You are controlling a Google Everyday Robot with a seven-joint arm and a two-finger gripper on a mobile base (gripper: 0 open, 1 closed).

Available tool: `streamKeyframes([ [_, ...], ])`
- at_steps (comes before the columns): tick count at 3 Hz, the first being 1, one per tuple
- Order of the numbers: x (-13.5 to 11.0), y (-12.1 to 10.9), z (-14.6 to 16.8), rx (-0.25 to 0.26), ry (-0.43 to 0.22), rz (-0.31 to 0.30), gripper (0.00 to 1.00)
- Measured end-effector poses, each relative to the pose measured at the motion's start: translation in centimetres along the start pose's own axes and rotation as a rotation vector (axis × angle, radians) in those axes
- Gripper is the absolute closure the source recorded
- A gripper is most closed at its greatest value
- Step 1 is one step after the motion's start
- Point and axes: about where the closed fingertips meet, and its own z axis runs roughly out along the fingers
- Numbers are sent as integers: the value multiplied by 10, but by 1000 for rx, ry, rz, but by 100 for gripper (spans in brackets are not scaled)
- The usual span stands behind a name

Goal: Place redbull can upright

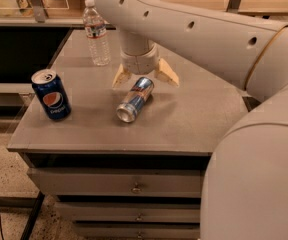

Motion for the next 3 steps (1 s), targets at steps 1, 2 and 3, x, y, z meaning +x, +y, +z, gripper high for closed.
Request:
streamKeyframes([
  [1,-1,-6,-3,-1,-11,60,0],
  [2,-2,-9,-1,2,7,84,0],
  [3,0,-8,3,9,45,83,0],
])
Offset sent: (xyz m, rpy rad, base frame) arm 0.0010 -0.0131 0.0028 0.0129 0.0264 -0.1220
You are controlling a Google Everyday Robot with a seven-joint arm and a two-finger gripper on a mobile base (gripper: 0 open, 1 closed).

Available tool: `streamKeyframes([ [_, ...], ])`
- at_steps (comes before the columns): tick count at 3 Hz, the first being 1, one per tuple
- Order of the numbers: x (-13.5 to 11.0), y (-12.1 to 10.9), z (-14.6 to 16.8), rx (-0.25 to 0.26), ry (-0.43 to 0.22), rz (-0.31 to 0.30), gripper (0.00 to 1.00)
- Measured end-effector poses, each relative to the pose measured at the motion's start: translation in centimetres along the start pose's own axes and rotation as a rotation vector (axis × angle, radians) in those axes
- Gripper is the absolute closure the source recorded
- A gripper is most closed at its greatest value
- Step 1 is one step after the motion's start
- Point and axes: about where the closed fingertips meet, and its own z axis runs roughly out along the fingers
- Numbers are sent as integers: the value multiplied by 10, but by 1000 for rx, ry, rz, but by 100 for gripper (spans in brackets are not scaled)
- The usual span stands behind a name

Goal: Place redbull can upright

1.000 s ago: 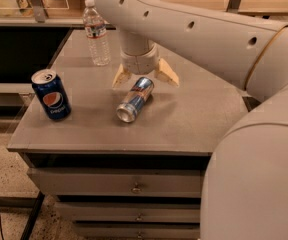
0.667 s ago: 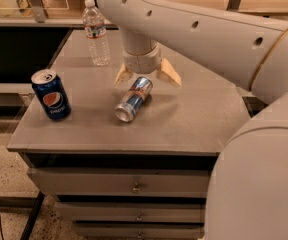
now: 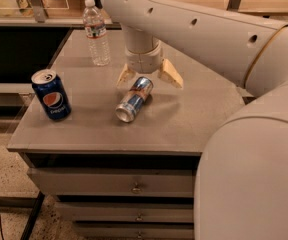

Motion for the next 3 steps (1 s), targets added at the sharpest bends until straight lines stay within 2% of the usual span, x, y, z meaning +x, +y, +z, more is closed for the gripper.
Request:
streamKeyframes([
  [1,5,2,6,12,22,-5,0],
  [2,10,1,5,8,30,-15,16],
  [3,11,4,1,3,36,-49,40],
])
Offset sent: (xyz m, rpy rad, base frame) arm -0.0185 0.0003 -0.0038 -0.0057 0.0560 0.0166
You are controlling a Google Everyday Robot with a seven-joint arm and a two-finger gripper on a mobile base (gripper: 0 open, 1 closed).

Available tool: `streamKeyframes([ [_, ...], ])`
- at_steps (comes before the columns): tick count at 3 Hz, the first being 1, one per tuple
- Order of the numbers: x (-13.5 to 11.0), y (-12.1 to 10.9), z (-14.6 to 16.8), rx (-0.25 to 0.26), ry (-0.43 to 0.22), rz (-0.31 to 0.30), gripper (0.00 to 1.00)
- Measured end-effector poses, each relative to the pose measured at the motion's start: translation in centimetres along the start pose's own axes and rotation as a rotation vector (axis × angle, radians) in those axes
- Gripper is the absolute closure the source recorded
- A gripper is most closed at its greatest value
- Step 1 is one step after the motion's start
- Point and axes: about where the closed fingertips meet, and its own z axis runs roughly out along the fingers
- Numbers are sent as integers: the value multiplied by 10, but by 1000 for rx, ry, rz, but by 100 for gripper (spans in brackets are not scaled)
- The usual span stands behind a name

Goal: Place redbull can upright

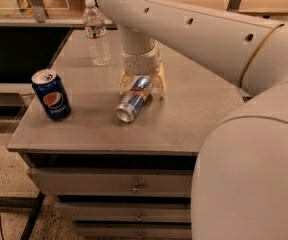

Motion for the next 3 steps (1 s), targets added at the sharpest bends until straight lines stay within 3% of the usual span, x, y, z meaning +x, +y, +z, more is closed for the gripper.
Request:
streamKeyframes([
  [2,0,2,-8,0,1,-18,74],
  [3,3,5,-10,-18,15,-103,97],
])
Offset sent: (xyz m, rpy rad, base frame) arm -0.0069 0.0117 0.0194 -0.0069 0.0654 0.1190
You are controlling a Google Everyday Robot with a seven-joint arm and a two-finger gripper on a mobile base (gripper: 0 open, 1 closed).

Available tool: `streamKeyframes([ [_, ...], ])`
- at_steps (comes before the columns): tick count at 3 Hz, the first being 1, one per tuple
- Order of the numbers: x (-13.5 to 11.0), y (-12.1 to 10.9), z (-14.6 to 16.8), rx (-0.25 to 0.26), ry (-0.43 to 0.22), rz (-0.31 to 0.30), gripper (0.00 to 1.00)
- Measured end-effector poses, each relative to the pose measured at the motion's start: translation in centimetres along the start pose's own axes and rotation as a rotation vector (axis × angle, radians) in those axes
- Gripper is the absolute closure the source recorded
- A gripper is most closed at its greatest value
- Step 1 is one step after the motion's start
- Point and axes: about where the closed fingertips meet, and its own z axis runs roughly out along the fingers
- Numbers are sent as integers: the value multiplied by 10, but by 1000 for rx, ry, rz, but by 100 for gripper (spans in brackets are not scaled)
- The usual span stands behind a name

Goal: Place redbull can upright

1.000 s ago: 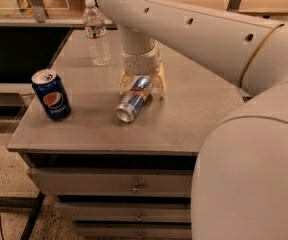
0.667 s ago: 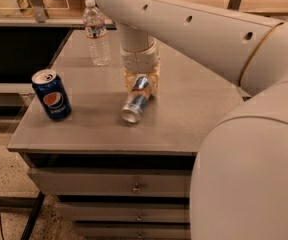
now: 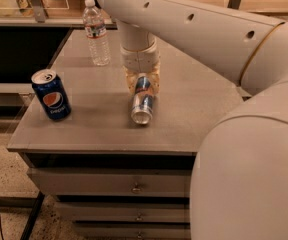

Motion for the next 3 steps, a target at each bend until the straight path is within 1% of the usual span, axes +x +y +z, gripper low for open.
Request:
streamKeyframes([
  [1,-2,2,1,-6,-8,-62,100],
  [2,-9,-2,-12,12,-56,-20,100],
  [3,-22,-6,-34,19,-111,-26,100],
])
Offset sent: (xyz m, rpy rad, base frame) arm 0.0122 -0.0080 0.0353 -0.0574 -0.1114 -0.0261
